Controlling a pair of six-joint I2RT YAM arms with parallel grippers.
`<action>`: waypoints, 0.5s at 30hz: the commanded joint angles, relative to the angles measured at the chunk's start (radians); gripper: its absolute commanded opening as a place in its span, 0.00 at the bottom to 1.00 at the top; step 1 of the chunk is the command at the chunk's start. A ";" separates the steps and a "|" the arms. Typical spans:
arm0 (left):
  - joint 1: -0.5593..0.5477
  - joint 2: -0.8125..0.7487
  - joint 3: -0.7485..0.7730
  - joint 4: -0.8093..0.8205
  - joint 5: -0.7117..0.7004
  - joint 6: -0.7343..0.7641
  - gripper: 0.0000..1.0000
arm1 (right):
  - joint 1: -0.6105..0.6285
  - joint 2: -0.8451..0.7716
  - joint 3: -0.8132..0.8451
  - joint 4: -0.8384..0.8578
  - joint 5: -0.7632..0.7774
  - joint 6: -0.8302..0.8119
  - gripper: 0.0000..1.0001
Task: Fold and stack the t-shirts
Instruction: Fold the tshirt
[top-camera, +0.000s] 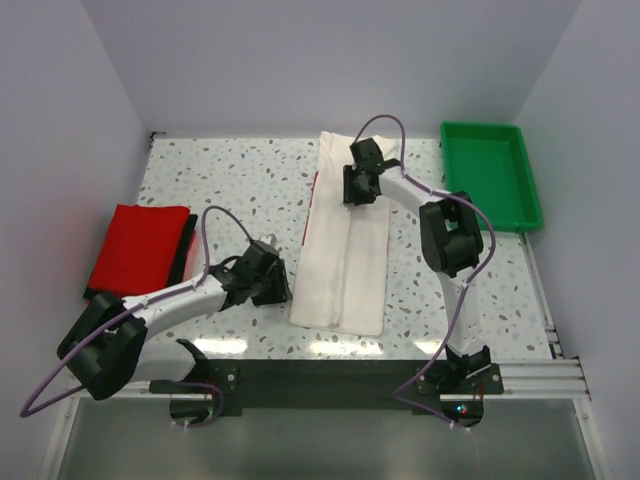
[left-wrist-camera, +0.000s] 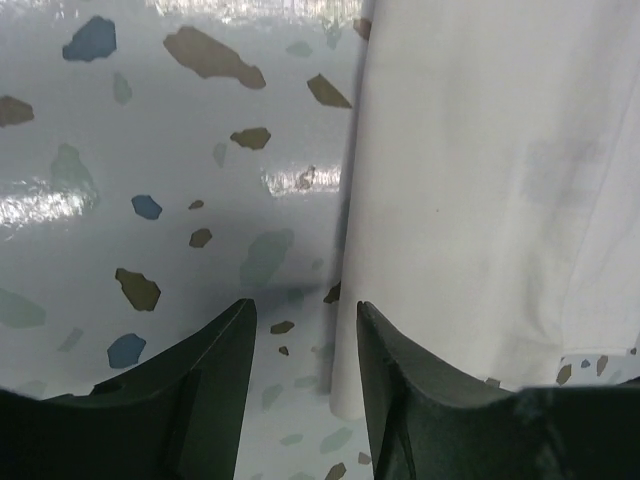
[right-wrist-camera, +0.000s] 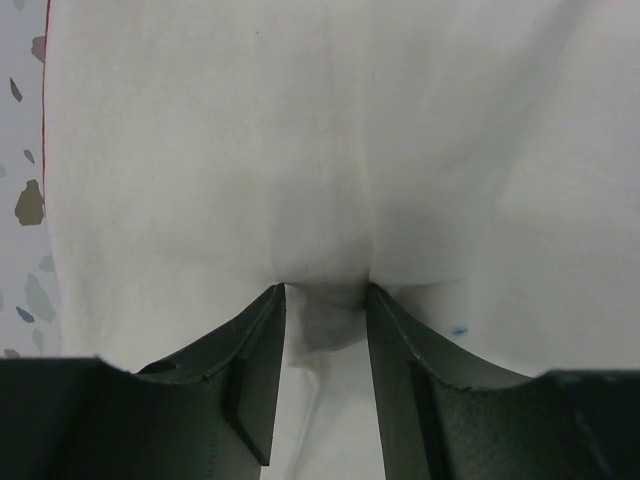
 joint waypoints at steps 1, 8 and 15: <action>-0.014 -0.064 -0.061 0.072 0.084 0.013 0.50 | -0.015 -0.058 0.040 -0.026 -0.090 -0.003 0.42; -0.025 -0.101 -0.131 0.106 0.148 0.009 0.50 | -0.021 -0.245 -0.014 -0.095 -0.113 0.045 0.50; -0.047 -0.099 -0.186 0.086 0.170 -0.032 0.40 | -0.019 -0.634 -0.613 0.044 -0.196 0.241 0.51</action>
